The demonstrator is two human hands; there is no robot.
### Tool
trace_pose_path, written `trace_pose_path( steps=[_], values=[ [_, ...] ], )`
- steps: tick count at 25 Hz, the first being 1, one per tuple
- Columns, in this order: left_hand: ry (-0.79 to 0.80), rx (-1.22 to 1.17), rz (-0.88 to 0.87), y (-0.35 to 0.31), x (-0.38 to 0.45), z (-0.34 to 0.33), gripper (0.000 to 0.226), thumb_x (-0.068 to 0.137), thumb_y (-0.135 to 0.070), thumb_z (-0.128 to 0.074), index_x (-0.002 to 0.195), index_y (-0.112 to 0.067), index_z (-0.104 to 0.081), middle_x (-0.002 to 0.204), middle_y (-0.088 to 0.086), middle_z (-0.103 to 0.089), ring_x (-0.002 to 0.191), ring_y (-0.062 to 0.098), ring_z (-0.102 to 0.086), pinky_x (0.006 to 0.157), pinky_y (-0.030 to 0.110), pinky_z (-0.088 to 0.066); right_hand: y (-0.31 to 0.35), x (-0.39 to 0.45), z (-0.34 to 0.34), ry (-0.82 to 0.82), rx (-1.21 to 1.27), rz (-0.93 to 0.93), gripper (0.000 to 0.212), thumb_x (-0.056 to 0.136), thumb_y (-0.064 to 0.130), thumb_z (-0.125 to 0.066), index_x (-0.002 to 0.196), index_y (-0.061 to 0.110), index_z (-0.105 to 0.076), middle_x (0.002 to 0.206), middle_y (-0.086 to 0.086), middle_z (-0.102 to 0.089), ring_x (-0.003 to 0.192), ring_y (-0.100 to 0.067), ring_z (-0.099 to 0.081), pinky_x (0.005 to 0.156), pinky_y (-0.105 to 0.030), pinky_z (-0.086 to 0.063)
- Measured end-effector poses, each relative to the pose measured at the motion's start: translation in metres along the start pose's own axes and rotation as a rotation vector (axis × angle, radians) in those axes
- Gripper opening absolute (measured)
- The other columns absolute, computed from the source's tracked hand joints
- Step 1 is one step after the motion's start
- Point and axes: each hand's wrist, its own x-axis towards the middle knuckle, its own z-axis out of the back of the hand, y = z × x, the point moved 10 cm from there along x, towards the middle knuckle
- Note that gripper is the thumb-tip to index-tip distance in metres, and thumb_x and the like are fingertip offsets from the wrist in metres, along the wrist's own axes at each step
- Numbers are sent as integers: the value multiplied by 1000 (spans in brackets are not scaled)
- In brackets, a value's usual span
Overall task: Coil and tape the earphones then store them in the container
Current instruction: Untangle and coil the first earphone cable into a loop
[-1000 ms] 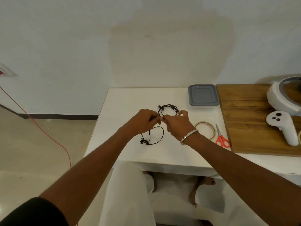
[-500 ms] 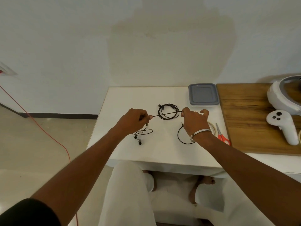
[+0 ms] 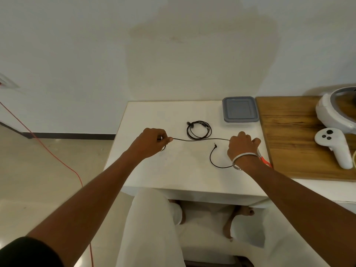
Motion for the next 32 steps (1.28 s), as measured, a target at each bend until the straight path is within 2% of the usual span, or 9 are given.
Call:
trace_pose_path(
  steps=[3,6,9,11,13,15,20,27,32],
  values=[
    [7,-27,-48,-15,1,-7,30,90,-42,-62,76,-15,-65,41,-10,-43,41,13,-42,44,24,-41,27,-7,1,-1,52,115,55,76,22,-54,129,10,-42,133,-11,-35,126,-29,-34,110,-51,-19],
    [4,-18,-110,-33,0,-16,30,90,-40,-62,78,-14,-67,44,-9,-41,43,8,-40,47,19,-34,67,-21,25,-121,301,311,87,69,13,-57,146,9,-16,148,-8,-19,140,-25,-16,117,-49,-4],
    [-3,-57,-179,-50,0,-21,27,91,-37,-63,77,-14,-66,44,-8,-40,43,10,-37,51,21,-33,108,-40,46,-218,447,580,76,75,11,-55,144,10,-26,143,-7,-37,134,-23,-33,117,-44,-12],
    [0,-70,-220,-58,1,-22,22,92,-31,-62,79,-14,-67,47,-9,-44,45,11,-41,52,22,-36,124,-47,42,-191,448,665,52,88,19,-49,139,15,-37,123,0,-58,117,-17,-53,116,-42,-12],
    [14,-78,-221,-59,2,-23,19,93,-30,-60,82,-15,-67,50,-8,-48,46,10,-47,50,20,-37,125,-43,43,-200,450,636,28,97,24,-42,122,19,-53,95,4,-68,92,-16,-63,112,-37,-15],
    [27,-82,-201,-57,2,-23,22,93,-33,-60,85,-15,-68,51,-7,-48,44,5,-50,46,12,-34,122,-37,44,-209,392,593,22,99,20,-40,110,19,-59,83,4,-68,81,-17,-63,107,-35,-21],
    [87,-57,-166,-46,0,-25,27,97,-34,-54,84,-15,-67,53,-10,-51,43,1,-48,47,12,-33,95,-25,52,-281,311,480,25,94,7,-44,107,19,-61,85,4,-68,81,-18,-63,99,-35,-24],
    [93,-2,-107,-28,3,-23,24,97,-35,-52,86,-20,-66,55,-12,-53,48,13,-47,56,28,-43,61,-19,57,-359,360,338,23,94,7,-44,108,18,-59,82,4,-69,74,-18,-63,99,-35,-24],
    [70,50,-75,-15,3,-16,24,96,-34,-54,89,-16,-68,57,-18,-53,49,5,-48,55,24,-41,29,-8,51,-326,316,181,20,93,8,-45,107,16,-56,68,2,-61,67,-20,-61,99,-39,-26]
  ],
)
